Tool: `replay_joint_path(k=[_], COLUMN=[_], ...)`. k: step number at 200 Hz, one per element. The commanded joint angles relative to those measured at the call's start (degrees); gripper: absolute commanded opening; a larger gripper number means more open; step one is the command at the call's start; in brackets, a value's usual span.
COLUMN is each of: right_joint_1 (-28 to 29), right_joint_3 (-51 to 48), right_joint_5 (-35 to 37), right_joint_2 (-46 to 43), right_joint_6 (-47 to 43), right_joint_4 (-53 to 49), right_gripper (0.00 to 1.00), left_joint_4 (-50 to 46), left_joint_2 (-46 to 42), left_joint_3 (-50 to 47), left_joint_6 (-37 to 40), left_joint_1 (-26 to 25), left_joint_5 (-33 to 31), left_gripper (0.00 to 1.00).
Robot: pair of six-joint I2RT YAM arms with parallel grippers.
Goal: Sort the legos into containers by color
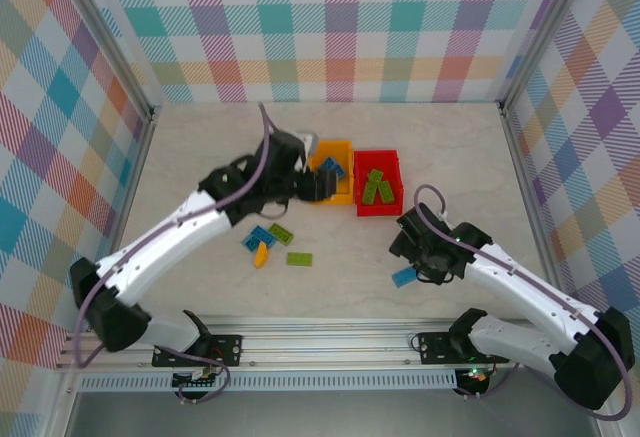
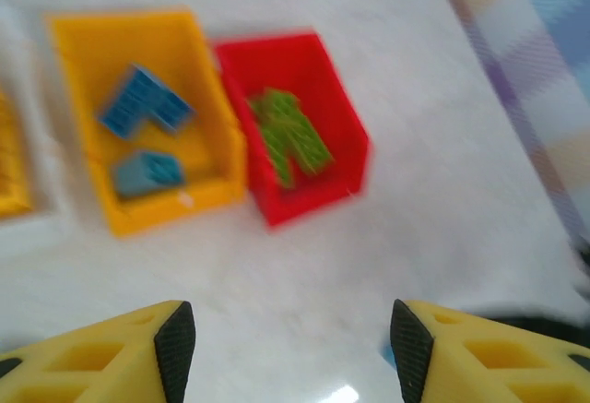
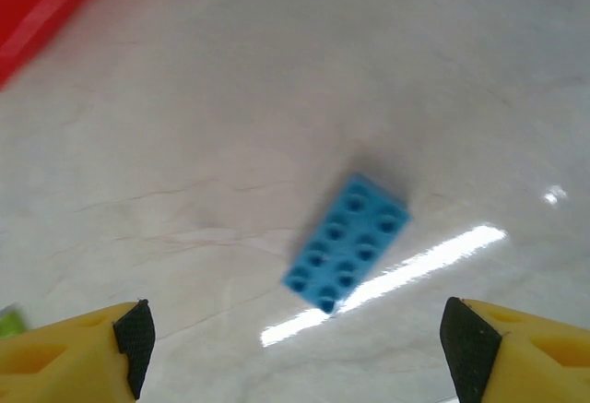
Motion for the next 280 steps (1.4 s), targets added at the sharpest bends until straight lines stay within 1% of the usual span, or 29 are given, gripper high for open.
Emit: replay_joint_path(k=[1, 6, 27, 46, 54, 84, 105, 120, 131, 134, 149, 153, 161, 177, 190, 197, 214, 229, 259, 280], right_joint_1=[-4.50, -5.26, -6.83, -7.26, -7.45, -7.77, -7.78, -7.78, -7.76, -7.75, -7.55, -7.18, -5.60, -0.28, 4.55, 5.52, 5.57, 5.04, 2.04, 0.52], right_joint_3=[-4.40, -5.35, -6.75, -7.35, -7.75, -9.38, -10.18, -10.33, -10.42, -10.46, -9.16, -8.03, -4.95, 3.68, 13.86, 17.85, 26.50, 34.22, 52.31, 64.51], right_joint_5=[-9.29, -10.61, -12.93, -13.82, -14.42, -17.43, -17.58, -17.06, -16.79, -16.71, -16.12, -15.38, -12.89, -7.22, -2.45, -2.72, -4.10, -3.56, -2.92, -2.78], right_joint_2=[0.08, 0.64, 4.13, 7.24, 8.54, 12.12, 12.82, 12.73, 12.64, 12.56, 12.41, 12.34, 12.20, 13.55, 18.03, 20.82, 28.15, 35.47, 50.89, 60.49], right_joint_6=[6.06, 6.26, 7.25, 7.66, 7.93, 9.90, 10.89, 11.02, 10.92, 10.61, 8.02, 6.66, 3.45, -5.11, -12.68, -16.72, -23.75, -29.25, -36.06, -37.87], right_joint_4=[4.19, 6.00, 10.13, 13.61, 15.01, 17.18, 16.74, 16.24, 16.55, 16.97, 17.51, 17.40, 16.29, 14.76, 11.69, 11.87, 11.54, 10.83, 5.83, 0.41], right_gripper=[0.83, 0.83, 0.82, 0.80, 0.77, 0.64, 0.55, 0.52, 0.45, 0.40, 0.25, 0.23, 0.22, 0.23, 0.23, 0.23, 0.24, 0.24, 0.24, 0.25], left_joint_4=[8.91, 9.73, 13.48, 14.90, 14.84, 13.48, 12.97, 12.46, 11.85, 11.61, 10.44, 9.96, 8.83, 5.14, 1.68, 0.41, -2.55, -4.10, -4.24, -4.69], left_joint_2=[-5.17, -6.46, -11.03, -14.02, -14.89, -17.53, -18.90, -19.36, -19.48, -19.57, -20.73, -21.21, -22.46, -25.16, -27.14, -27.86, -28.33, -27.54, -25.49, -24.91], left_joint_3=[-10.23, -12.19, -19.41, -24.02, -25.20, -27.03, -26.91, -26.56, -25.92, -25.69, -24.86, -24.66, -24.13, -22.66, -21.27, -20.69, -19.05, -17.81, -16.70, -16.61], left_joint_6=[-6.33, -7.06, -10.13, -12.10, -12.73, -13.89, -13.88, -13.73, -13.54, -13.54, -13.50, -13.59, -13.88, -14.59, -15.51, -16.03, -16.94, -17.68, -18.58, -18.81], left_joint_1=[-6.04, -8.33, -13.78, -17.11, -18.14, -20.42, -20.52, -20.58, -20.56, -20.60, -20.60, -20.58, -20.60, -20.60, -20.60, -20.60, -20.60, -20.60, -20.59, -20.58], left_joint_5=[-2.70, -3.82, -7.14, -9.54, -10.38, -13.39, -14.29, -15.00, -15.52, -15.68, -17.39, -18.17, -19.89, -25.12, -30.26, -32.73, -37.32, -39.32, -39.59, -39.30], left_gripper=[0.60, 0.60, 0.60, 0.60, 0.60, 0.60, 0.59, 0.59, 0.58, 0.58, 0.58, 0.58, 0.58, 0.58, 0.58, 0.58, 0.58, 0.58, 0.58, 0.58])
